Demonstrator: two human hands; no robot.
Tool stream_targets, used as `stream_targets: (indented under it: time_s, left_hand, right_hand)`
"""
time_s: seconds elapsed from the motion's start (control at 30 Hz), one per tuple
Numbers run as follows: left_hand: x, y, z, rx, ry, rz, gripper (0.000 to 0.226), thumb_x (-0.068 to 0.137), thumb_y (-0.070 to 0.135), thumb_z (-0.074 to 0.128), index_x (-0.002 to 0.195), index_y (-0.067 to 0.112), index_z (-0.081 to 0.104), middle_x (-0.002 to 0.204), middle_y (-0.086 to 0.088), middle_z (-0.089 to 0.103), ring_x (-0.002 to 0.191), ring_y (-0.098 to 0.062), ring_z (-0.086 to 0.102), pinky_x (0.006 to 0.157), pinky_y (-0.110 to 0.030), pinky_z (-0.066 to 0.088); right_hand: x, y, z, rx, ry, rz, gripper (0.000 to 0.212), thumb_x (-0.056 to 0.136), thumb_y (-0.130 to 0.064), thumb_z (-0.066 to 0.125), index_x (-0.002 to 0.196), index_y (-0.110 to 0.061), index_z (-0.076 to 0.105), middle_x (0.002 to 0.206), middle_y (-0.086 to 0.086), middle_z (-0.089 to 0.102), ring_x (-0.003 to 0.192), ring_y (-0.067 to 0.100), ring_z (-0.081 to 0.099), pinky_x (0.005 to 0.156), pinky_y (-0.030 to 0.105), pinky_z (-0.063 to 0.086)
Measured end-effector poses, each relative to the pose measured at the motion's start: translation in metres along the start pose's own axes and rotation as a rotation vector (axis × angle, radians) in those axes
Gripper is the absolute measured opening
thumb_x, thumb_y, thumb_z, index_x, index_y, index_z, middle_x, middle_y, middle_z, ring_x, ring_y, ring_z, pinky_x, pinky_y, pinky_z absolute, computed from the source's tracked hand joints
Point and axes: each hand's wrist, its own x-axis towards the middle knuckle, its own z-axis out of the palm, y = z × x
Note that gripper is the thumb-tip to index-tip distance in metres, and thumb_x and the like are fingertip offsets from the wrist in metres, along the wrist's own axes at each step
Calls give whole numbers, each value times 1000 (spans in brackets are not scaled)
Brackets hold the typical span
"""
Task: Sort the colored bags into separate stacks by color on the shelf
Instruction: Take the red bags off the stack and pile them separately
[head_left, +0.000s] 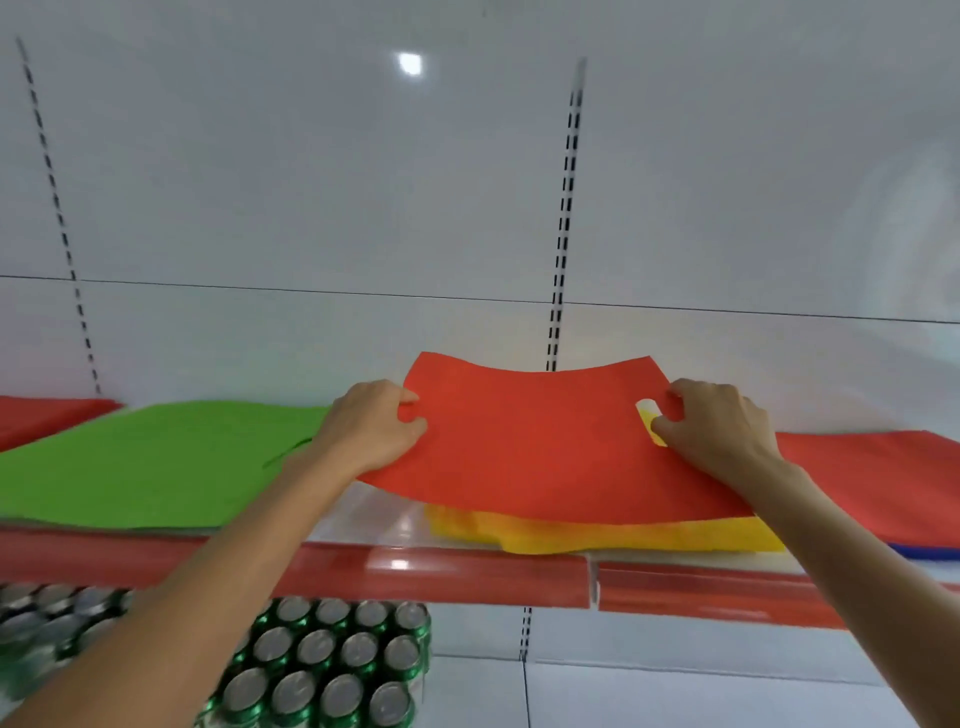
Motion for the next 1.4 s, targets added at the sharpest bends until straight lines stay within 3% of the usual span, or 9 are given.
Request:
stream_targets:
  time_s: [0.33, 0.57, 0.87, 1.4]
  left_hand:
    - [18, -148, -46, -64, 31, -27, 42, 87, 29, 56, 127, 18, 57, 135, -2, 53, 125, -21, 47, 105, -32, 36]
    - [48, -254, -67, -63, 7, -67, 41, 86, 31, 57, 126, 21, 58, 134, -1, 54, 124, -21, 47, 105, -34, 37]
    - [67, -370, -106, -107, 16, -97, 39, 87, 31, 58, 124, 21, 59, 133, 0, 55, 119, -21, 52, 103, -36, 39]
    - [63, -587, -205, -126, -17, 26, 38, 87, 30, 59, 124, 21, 60, 134, -1, 54, 122, -21, 50, 104, -32, 37]
  right_hand:
    - [14, -157, 11, -73, -9, -51, 30, 89, -35, 51, 108, -14, 58, 106, 11, 62, 96, 33, 58, 68, 30, 34]
    - [25, -260, 57, -91, -23, -75, 37, 90, -42, 48, 112, -14, 58, 108, 12, 61, 99, 35, 57, 69, 32, 34]
    - [34, -389, 78, -179, -25, -178, 32, 89, -34, 50, 113, -14, 58, 108, 9, 62, 98, 32, 58, 68, 30, 33]
    - [-43, -619, 71, -225, -9, -47, 32, 92, -36, 47, 105, -9, 57, 103, 15, 61, 97, 35, 59, 70, 32, 34]
